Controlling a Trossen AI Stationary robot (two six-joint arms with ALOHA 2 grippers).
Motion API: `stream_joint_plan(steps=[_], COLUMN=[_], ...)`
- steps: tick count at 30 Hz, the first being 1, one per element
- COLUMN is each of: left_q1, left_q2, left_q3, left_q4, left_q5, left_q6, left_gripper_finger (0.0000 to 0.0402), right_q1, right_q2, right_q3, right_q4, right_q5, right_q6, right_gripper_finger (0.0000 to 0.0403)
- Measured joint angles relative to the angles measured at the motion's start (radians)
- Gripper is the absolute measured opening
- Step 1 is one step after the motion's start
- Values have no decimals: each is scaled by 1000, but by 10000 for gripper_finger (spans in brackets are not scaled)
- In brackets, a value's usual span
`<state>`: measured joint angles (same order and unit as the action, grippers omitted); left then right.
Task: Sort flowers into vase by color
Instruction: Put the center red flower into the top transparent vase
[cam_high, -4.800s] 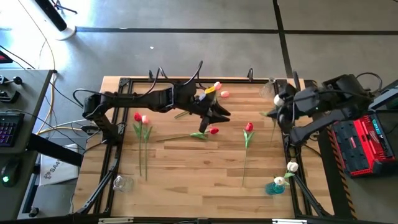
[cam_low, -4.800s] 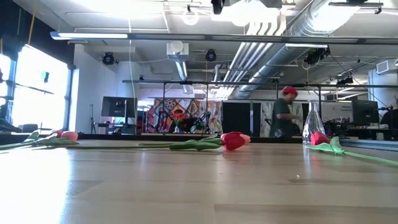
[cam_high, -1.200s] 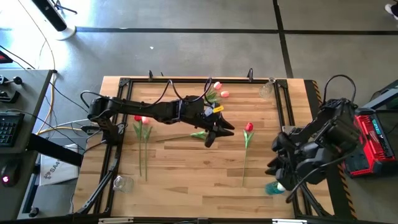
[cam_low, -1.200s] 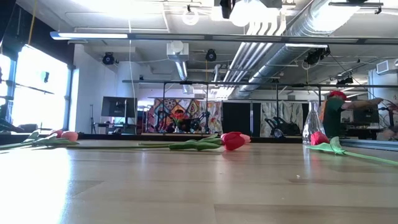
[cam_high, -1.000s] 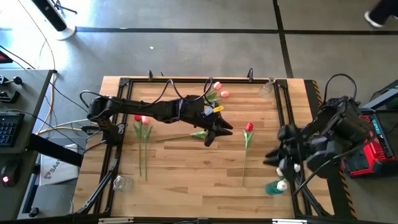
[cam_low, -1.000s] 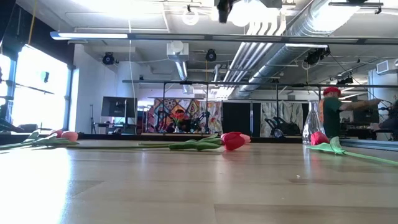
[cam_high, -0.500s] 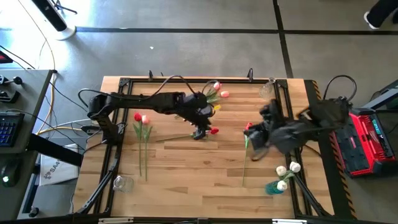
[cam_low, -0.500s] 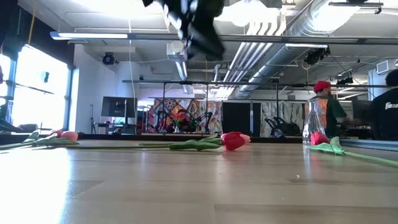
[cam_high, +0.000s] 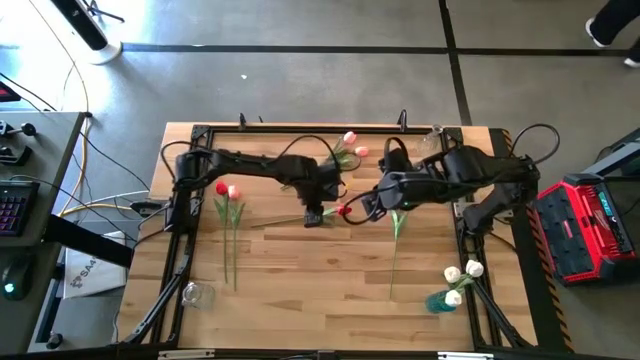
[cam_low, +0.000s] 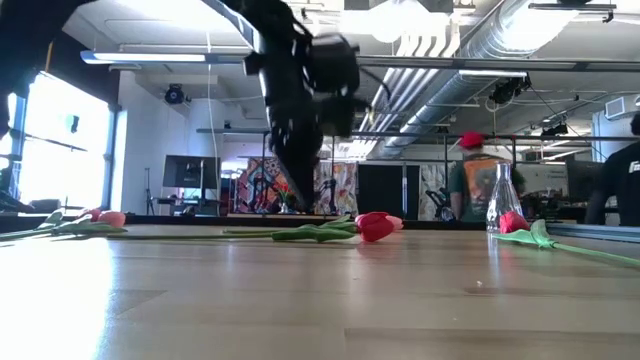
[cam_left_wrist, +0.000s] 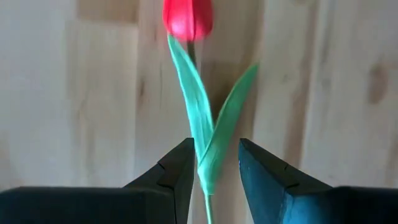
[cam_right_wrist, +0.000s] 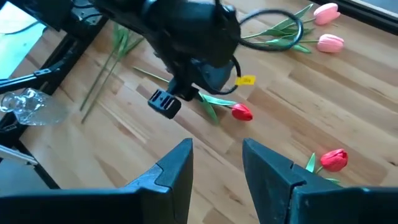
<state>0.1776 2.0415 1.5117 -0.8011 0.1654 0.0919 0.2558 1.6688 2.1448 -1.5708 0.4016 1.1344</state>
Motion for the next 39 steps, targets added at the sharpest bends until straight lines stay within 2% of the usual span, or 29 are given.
stream_joint_plan(steps=[13,16,21,23,26,33,39], left_q1=[-7,-7,-2,4,17,70,128], left_q2=[113,111,100,90,77,-9,-128], left_q3=[6,4,2,0,-2,-2,-1], left_q4=[15,22,30,27,17,17,25], left_q5=[-14,-20,-25,-13,8,140,158], left_q6=[51,51,71,76,89,105,138], left_gripper_finger=[109,88,19,7,10,3,1], right_q1=[15,15,16,24,34,40,32], right_q2=[-4,-4,-4,-6,-12,-24,-24], right_q3=[0,0,0,0,0,0,0], right_q4=[0,0,0,0,0,0,0], right_q5=[12,26,60,86,133,236,335], right_q6=[18,21,44,52,61,82,96], right_gripper_finger=[128,128,128,128,128,128,128])
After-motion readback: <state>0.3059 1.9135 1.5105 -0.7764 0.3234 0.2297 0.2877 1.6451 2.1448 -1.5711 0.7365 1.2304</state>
